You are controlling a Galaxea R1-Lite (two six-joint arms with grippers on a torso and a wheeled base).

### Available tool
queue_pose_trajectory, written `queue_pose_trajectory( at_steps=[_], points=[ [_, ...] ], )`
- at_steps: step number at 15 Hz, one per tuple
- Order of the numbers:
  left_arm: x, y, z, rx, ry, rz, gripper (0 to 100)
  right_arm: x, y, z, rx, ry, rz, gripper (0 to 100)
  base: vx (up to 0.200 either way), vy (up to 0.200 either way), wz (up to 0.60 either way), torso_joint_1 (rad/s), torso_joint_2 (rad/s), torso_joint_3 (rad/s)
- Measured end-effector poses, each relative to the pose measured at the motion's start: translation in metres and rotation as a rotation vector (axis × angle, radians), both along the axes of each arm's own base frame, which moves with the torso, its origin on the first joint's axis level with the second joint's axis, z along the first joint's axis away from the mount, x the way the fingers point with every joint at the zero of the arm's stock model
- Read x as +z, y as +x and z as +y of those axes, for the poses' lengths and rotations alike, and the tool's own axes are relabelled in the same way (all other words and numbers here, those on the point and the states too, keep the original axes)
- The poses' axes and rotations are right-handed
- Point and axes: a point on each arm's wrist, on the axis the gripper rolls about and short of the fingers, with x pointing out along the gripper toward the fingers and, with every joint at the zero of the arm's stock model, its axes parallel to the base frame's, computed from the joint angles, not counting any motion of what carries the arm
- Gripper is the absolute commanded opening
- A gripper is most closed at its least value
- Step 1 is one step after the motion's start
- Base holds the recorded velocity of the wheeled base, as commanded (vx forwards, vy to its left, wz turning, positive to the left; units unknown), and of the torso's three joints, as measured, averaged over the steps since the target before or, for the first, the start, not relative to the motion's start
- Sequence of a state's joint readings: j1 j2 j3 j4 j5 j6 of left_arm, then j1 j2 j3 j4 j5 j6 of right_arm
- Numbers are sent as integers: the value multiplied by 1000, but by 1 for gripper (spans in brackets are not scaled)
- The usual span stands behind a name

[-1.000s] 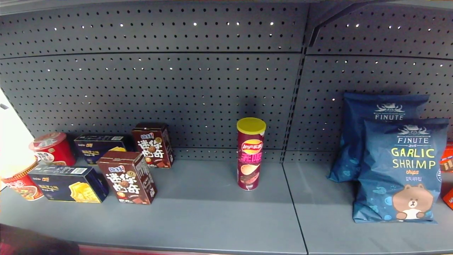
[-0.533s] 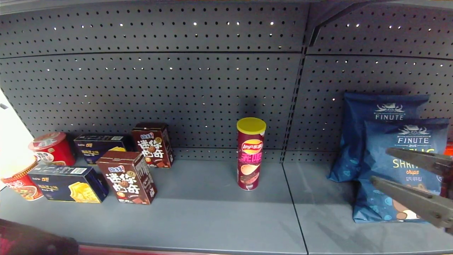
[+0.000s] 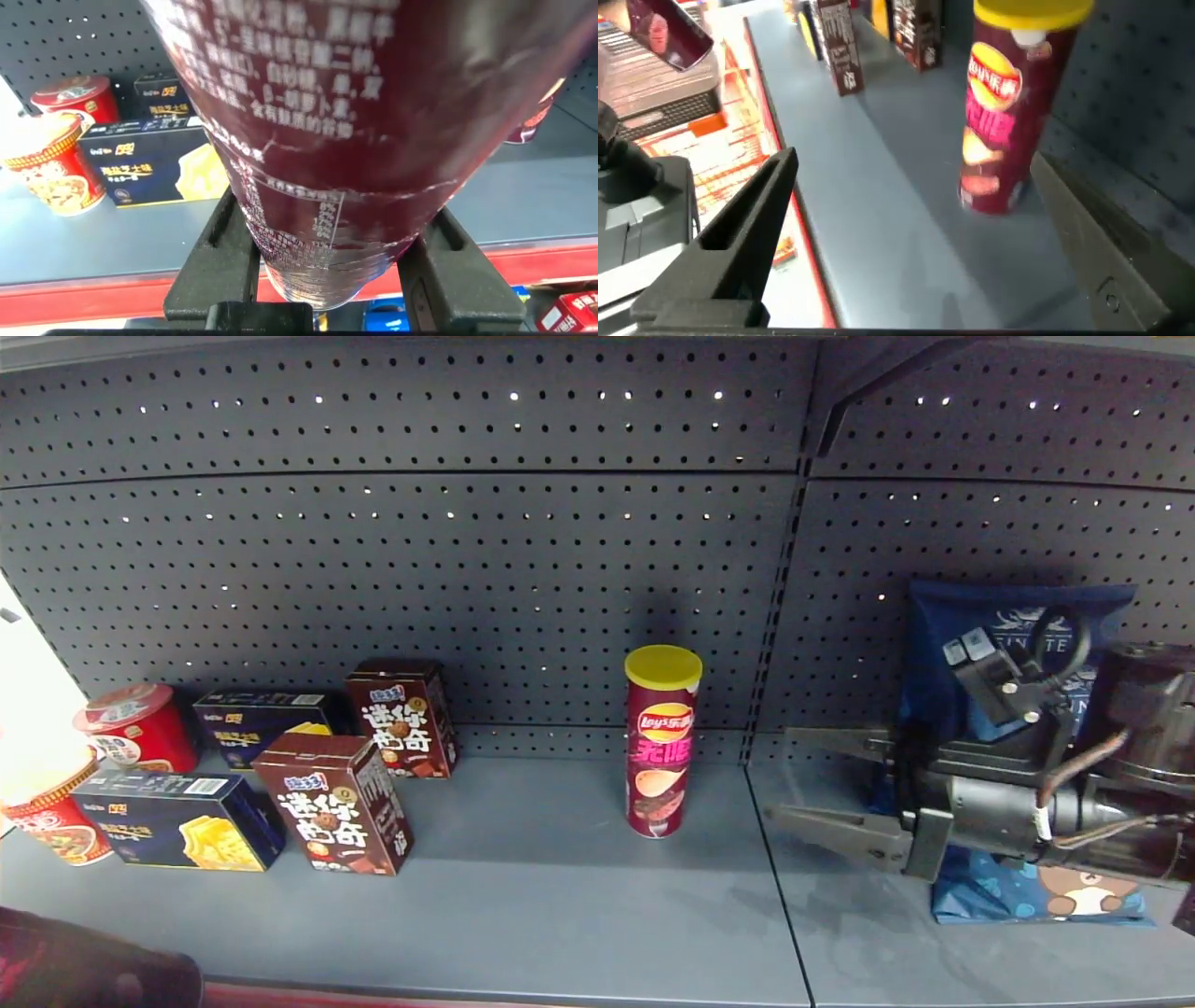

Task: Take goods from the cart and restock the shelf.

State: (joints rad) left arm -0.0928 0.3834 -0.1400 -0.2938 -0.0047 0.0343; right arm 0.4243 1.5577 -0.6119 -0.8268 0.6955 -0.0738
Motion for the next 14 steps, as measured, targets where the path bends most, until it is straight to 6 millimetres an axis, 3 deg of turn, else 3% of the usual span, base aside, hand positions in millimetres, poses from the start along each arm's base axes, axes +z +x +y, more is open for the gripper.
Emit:
queue_pose_trajectory(
  at_steps=[14],
  points=[
    [3, 2, 0, -4, -1, 3, 0, -56, 116, 54, 68, -27, 88, 100, 0, 0, 0, 0, 0, 0]
  ],
)
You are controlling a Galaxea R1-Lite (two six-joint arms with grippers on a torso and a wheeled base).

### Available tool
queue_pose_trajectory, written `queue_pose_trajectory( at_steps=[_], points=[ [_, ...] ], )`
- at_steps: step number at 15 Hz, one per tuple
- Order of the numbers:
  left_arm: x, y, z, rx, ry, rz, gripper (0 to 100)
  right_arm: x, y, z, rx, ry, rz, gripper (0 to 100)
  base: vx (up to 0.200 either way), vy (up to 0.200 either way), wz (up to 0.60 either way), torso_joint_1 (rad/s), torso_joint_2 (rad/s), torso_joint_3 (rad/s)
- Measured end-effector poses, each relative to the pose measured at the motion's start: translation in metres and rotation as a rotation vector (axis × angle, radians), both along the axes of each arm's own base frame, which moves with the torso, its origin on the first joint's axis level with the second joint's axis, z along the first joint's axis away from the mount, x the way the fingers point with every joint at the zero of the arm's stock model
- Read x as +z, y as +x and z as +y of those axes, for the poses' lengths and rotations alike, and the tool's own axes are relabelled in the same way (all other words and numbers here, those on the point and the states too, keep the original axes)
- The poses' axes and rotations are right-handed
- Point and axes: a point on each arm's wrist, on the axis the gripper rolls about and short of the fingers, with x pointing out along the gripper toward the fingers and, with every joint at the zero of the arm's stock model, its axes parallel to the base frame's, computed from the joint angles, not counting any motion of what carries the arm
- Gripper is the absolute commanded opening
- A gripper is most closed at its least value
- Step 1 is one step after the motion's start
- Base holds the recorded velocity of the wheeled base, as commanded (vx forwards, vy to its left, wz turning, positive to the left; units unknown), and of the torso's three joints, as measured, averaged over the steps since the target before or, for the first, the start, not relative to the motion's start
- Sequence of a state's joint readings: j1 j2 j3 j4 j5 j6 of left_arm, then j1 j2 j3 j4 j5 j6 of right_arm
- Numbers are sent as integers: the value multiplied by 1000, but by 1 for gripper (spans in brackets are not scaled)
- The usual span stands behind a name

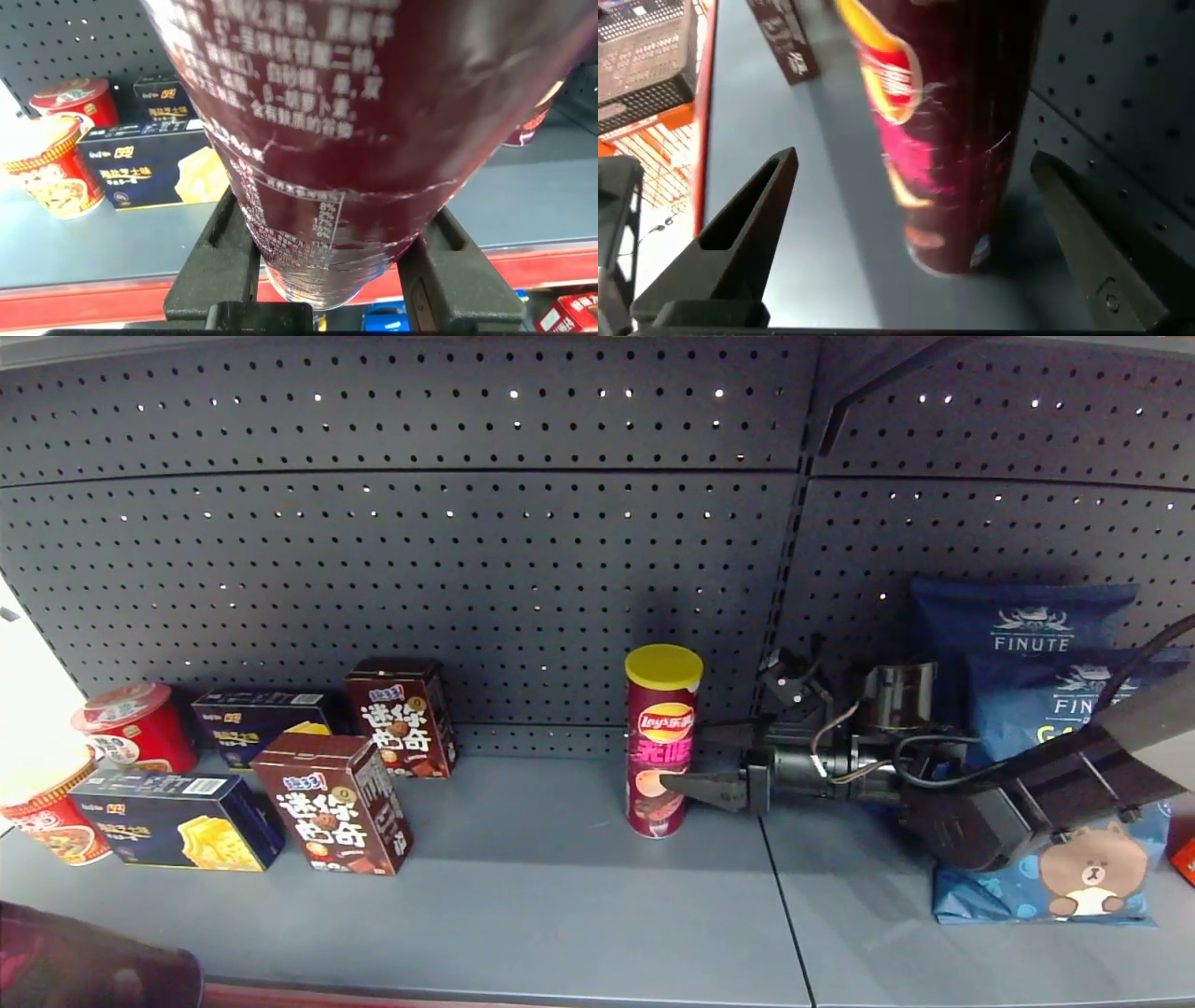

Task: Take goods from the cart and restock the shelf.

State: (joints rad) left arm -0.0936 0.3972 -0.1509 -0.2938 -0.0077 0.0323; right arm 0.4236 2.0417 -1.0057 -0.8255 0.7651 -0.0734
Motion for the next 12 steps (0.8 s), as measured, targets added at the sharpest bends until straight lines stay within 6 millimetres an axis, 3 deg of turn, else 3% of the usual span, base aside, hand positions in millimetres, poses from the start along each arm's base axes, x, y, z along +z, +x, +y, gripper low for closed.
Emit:
queue_pose_trajectory(
  at_steps=[8, 9, 12],
  points=[
    [-3, 3, 0, -4, 3, 27, 0, -28, 28, 26, 28, -8, 25, 100, 0, 0, 0, 0, 0, 0],
    [-4, 3, 0, -4, 3, 29, 0, -31, 32, 29, 28, -6, 20, 0, 0, 0, 0, 0, 0, 0],
    [-5, 3, 0, -2, 3, 33, 0, -35, 40, 32, 13, -13, 27, 0, 0, 0, 0, 0, 0, 0]
  ],
)
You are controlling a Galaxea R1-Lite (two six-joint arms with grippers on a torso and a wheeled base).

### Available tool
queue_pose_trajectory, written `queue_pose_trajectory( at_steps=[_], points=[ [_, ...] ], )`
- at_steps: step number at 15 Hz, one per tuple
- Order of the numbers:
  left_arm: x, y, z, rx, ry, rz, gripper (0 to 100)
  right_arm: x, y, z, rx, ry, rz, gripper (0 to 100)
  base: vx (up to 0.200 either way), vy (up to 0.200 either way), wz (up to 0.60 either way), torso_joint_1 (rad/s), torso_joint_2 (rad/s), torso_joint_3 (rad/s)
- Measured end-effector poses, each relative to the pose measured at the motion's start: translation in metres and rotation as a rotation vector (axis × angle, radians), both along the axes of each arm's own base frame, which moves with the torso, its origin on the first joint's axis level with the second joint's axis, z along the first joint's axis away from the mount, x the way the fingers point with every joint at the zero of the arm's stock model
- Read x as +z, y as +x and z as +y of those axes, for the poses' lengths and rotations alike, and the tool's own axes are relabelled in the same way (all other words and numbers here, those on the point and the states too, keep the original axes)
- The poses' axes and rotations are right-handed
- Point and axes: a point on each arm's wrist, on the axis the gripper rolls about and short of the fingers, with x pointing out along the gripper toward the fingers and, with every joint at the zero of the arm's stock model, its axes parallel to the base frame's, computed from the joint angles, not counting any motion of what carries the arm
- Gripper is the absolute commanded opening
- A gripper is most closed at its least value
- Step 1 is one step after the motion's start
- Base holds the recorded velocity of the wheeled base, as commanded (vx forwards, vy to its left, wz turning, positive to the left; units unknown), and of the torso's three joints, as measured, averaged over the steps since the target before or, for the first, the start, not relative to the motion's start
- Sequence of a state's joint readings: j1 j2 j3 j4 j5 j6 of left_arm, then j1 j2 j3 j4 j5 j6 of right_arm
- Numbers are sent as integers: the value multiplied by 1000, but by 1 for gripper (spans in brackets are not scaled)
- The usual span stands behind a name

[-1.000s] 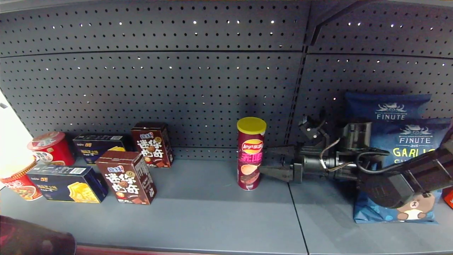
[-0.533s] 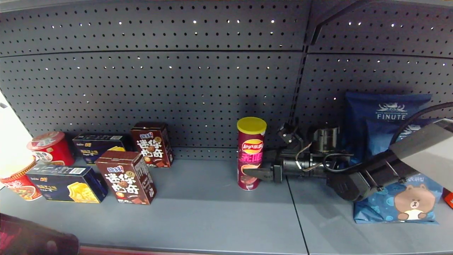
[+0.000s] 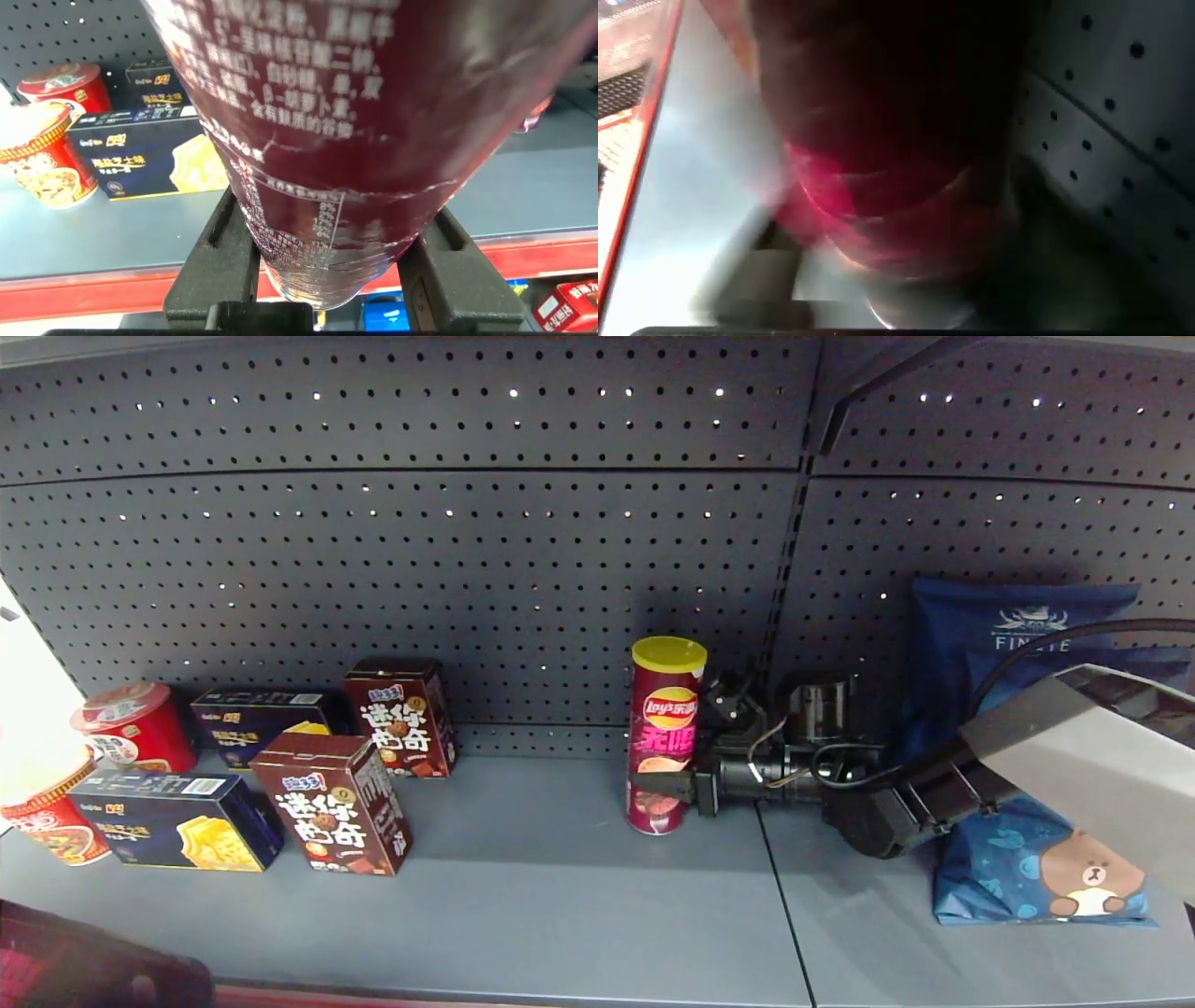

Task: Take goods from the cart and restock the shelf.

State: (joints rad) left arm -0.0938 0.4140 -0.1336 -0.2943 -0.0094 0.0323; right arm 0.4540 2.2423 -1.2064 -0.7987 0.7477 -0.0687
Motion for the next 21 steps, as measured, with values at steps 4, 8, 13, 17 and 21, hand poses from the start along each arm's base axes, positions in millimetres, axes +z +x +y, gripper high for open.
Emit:
queue_pose_trajectory(
  at_steps=[4, 8, 13, 17, 21],
  points=[
    [-5, 0, 0, -3, 1, 17, 0, 8, -12, -2, -60, -20, 1, 0, 0, 0, 0, 0, 0, 0],
    [-14, 0, 0, -4, 3, 40, 0, 31, -57, -8, -86, -32, -10, 0, 0, 0, 0, 0, 0, 0],
    [-10, -1, 0, -2, 0, 17, 0, 40, -128, -18, -103, -12, -75, 0, 0, 0, 0, 0, 0, 0],
    [-6, -2, 0, 6, -1, 6, 0, 22, -164, -37, -97, 11, -103, 0, 0, 0, 0, 0, 0, 0],
    [-6, -2, 0, 9, -1, 5, 0, 5, -176, -45, -96, -9, -75, 0, 0, 0, 0, 0, 0, 0]
  ],
)
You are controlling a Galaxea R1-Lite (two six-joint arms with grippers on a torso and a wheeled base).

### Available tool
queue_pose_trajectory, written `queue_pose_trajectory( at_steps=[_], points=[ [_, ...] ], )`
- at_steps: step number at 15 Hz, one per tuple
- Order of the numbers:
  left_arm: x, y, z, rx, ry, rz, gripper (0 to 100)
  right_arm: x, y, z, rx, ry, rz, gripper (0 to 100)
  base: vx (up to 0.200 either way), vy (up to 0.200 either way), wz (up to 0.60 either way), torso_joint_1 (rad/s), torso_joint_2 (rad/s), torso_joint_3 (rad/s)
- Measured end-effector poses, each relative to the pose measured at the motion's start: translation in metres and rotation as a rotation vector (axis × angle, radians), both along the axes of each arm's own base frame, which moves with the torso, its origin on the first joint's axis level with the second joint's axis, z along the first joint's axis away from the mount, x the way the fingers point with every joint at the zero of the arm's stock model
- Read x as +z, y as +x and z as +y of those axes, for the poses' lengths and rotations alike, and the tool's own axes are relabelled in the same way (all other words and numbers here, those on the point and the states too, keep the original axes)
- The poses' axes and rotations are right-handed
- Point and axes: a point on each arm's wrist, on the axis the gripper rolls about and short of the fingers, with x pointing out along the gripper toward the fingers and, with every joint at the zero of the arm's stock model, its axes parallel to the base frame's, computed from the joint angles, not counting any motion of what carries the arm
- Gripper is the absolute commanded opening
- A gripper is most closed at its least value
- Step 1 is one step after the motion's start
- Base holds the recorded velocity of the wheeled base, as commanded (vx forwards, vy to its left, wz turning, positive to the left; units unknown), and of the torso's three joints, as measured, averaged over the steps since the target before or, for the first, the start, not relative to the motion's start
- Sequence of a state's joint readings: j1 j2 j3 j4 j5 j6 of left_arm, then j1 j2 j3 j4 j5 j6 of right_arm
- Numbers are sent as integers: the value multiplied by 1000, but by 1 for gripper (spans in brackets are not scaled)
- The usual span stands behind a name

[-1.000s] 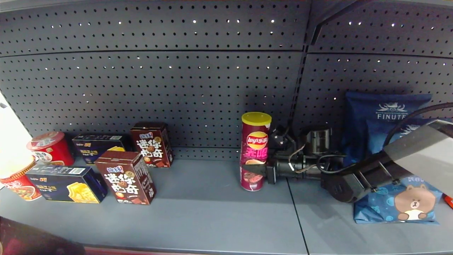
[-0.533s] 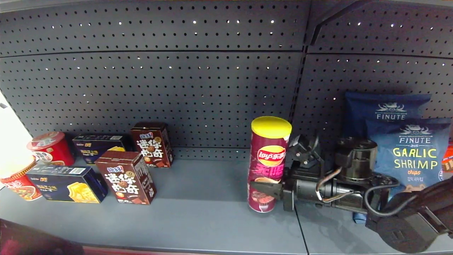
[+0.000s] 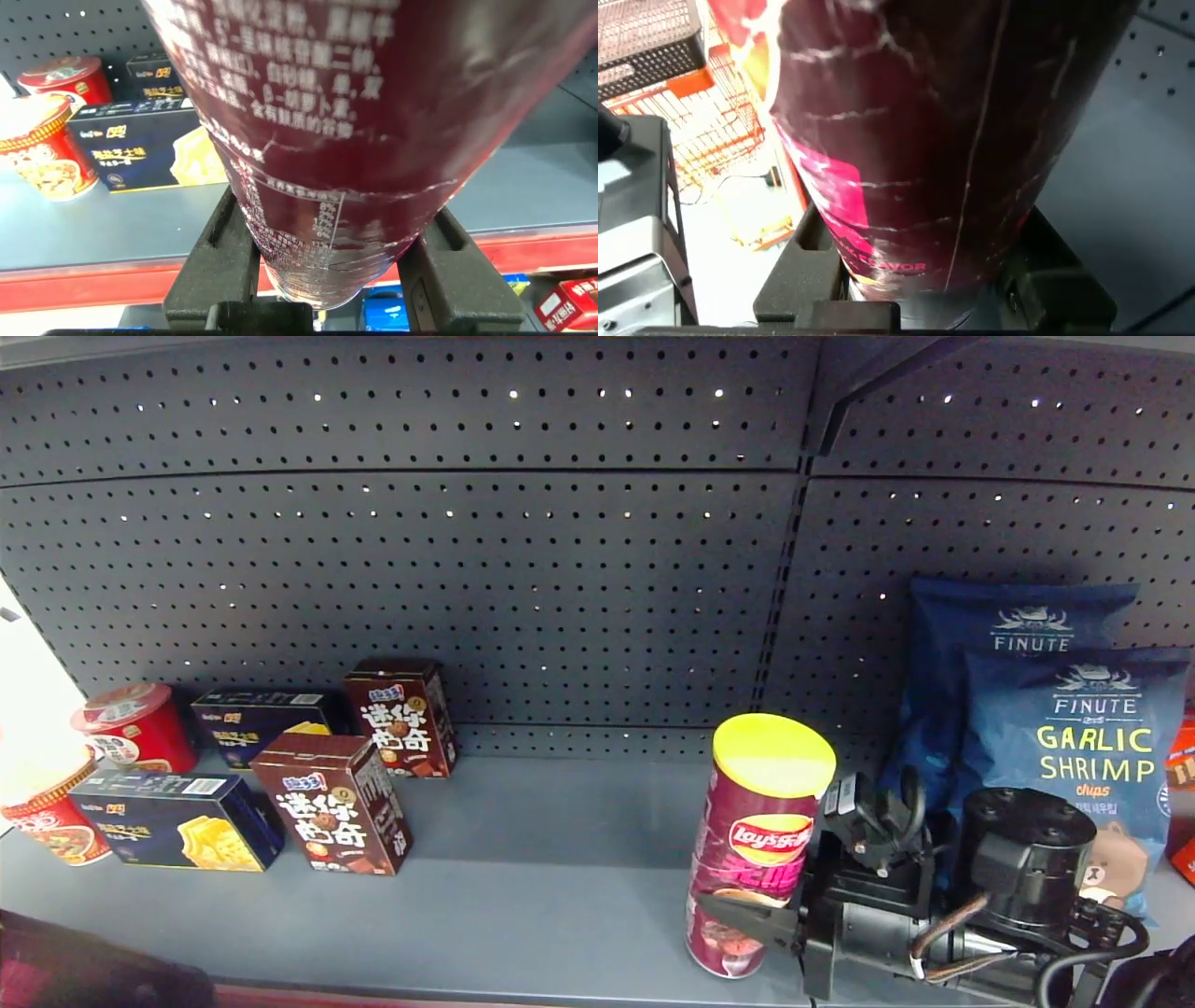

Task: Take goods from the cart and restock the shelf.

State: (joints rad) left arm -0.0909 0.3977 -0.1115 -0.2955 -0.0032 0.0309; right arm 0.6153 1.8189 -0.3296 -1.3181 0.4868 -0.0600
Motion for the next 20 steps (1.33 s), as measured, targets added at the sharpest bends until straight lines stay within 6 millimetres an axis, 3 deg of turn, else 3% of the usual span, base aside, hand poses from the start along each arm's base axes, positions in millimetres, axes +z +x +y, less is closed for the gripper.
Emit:
queue_pose_trajectory(
  at_steps=[8, 9, 16, 20],
  points=[
    [-4, 0, 0, 0, 1, 11, 0, -16, 6, 8, 13, -9, 1, 0, 0, 0, 0, 0, 0, 0],
    [-4, 0, 0, 0, 0, 12, 0, -19, 8, 10, 16, -6, -4, 100, 0, 0, 0, 0, 0, 0],
    [-6, -1, 0, -1, -2, 12, 0, -31, 6, 9, 4, -19, 13, 100, 0, 0, 0, 0, 0, 0],
    [-6, -2, 0, -4, -3, 6, 0, -31, -6, -14, -51, -45, 42, 100, 0, 0, 0, 0, 0, 0]
  ],
)
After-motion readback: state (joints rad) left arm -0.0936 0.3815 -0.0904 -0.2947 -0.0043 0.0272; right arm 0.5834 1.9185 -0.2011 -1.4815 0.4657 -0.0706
